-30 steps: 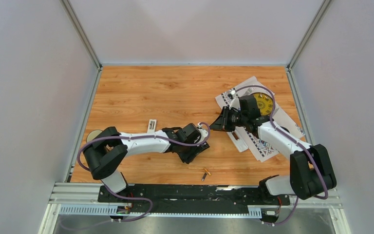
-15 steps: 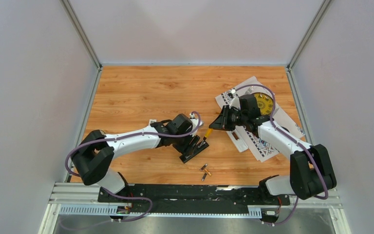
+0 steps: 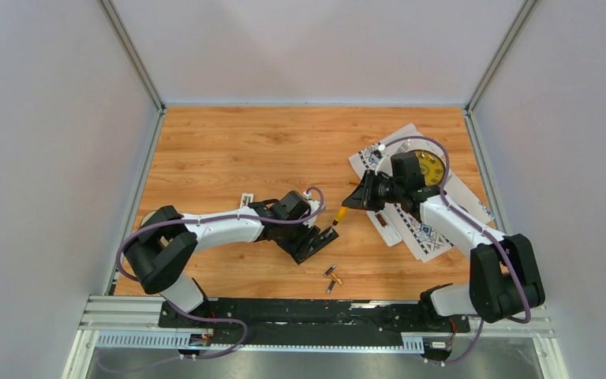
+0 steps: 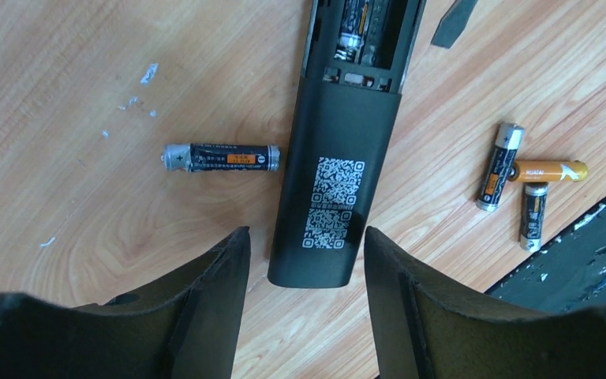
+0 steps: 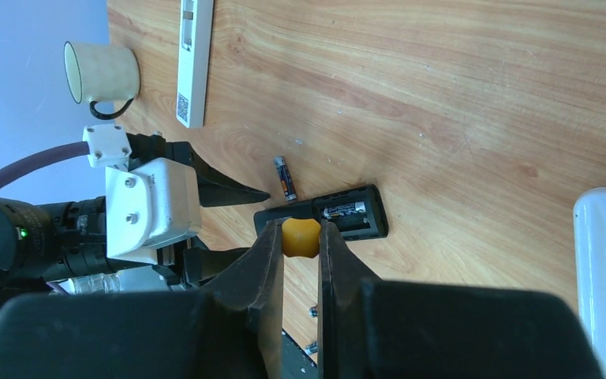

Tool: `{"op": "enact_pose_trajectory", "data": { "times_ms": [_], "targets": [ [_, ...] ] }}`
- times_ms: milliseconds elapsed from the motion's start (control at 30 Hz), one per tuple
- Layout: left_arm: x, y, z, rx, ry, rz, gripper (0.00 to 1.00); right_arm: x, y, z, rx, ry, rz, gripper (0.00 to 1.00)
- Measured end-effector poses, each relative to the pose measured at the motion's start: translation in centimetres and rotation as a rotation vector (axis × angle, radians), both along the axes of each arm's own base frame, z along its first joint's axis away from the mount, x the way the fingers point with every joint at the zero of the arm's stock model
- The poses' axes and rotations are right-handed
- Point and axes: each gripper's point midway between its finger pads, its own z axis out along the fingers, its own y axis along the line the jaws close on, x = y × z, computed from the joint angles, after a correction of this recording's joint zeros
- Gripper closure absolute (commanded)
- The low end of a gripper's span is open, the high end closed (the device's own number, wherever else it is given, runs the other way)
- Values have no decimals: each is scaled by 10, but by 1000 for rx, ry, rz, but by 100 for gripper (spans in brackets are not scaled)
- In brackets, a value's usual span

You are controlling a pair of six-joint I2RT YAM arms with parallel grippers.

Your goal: Unload the batteries from the remote control

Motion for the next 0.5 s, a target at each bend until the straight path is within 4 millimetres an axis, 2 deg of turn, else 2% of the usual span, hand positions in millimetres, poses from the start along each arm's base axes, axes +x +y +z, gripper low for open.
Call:
{"op": "enact_pose_trajectory", "data": {
  "times_ms": [267,500],
  "targets": [
    [-5,-9,-1,-62,33,-2,41,3,-2,3,-4,-8,-1,100],
    [-23,-19,1,-123,114,-56,44,3,-3,2,-7,-9,-1,100]
  ]
}}
